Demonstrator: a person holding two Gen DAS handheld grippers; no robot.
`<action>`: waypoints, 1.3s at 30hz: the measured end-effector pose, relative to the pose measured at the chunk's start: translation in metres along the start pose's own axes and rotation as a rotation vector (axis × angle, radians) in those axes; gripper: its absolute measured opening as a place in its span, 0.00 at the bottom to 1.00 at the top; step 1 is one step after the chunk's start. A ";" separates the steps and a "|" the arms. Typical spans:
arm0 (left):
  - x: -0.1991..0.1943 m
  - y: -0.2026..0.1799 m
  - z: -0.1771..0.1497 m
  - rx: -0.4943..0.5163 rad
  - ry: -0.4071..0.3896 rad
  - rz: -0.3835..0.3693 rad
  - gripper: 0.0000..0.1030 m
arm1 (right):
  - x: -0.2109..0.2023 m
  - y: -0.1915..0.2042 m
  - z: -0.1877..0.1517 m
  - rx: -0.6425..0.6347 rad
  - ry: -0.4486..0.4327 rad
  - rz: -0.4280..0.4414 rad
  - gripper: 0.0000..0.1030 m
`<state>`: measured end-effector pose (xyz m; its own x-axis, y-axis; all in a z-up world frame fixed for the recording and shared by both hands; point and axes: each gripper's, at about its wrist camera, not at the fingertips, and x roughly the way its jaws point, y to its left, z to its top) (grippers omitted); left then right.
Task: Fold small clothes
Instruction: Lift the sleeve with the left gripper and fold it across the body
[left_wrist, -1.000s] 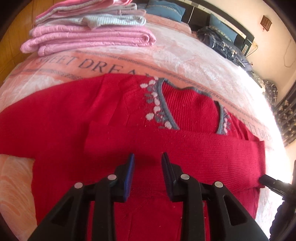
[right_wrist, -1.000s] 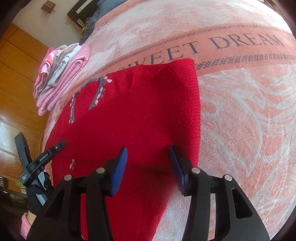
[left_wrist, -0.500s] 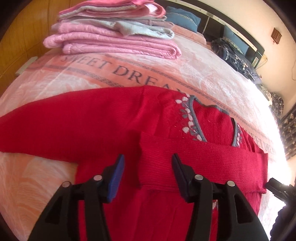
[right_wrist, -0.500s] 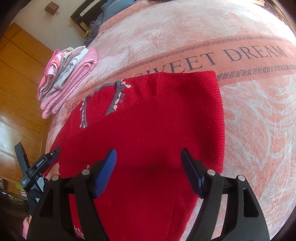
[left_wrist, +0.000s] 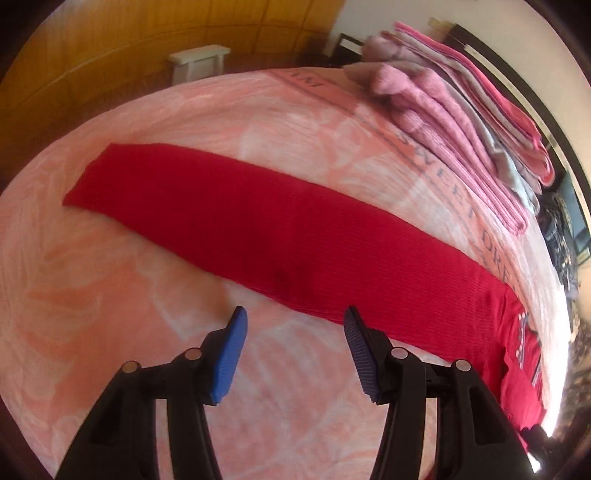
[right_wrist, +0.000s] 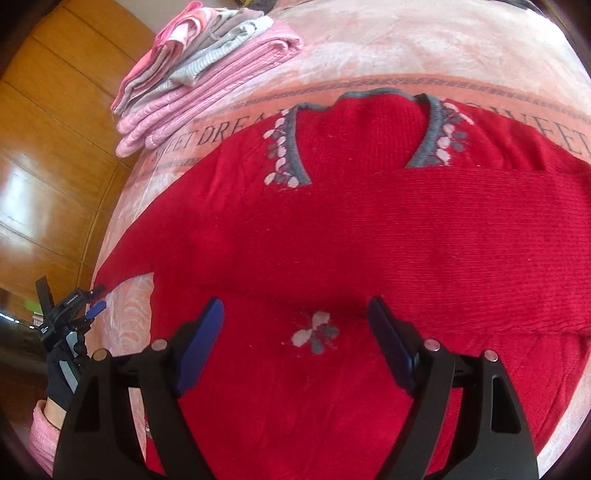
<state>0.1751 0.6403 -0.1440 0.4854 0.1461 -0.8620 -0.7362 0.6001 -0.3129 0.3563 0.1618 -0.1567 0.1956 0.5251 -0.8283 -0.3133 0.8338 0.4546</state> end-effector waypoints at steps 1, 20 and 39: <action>0.002 0.017 0.006 -0.053 0.000 0.002 0.53 | 0.005 0.008 0.000 -0.013 0.003 -0.001 0.77; 0.024 0.133 0.085 -0.222 -0.162 -0.212 0.44 | 0.038 0.033 0.011 -0.051 -0.035 -0.032 0.81; -0.002 0.104 0.081 -0.081 -0.317 -0.161 0.04 | 0.025 0.027 0.004 -0.047 -0.042 -0.030 0.80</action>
<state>0.1363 0.7665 -0.1426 0.7105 0.2991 -0.6370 -0.6676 0.5728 -0.4756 0.3567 0.1982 -0.1642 0.2439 0.5072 -0.8266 -0.3498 0.8410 0.4128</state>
